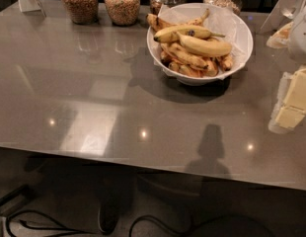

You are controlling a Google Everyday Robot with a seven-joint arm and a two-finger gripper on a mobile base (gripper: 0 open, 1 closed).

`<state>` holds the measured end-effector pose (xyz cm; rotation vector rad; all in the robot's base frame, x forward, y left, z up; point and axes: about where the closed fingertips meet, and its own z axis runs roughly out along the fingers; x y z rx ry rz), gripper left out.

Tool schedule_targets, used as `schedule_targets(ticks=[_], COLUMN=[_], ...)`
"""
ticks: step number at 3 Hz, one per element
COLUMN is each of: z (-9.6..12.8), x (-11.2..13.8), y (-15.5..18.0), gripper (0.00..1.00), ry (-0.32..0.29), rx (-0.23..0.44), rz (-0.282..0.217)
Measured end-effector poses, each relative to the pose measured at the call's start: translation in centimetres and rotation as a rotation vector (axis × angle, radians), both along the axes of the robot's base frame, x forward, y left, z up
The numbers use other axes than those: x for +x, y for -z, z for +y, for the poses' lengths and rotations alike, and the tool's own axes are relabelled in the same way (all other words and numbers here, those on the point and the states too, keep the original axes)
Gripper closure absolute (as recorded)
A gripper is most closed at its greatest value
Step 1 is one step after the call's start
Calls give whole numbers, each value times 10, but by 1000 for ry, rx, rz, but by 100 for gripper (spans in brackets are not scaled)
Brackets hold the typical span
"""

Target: Pick banana from white bowl

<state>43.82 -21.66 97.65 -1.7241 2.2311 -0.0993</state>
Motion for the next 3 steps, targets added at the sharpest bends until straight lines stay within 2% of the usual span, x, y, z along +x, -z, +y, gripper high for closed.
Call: schedule_targets(ticks=[1,2,3], z=[0,1,9], x=[0,7,33], y=[0,-2,0], gripper=[0,0,0], ry=[0,-6,-44], rx=[0,15,62], rz=[0,-27,-86])
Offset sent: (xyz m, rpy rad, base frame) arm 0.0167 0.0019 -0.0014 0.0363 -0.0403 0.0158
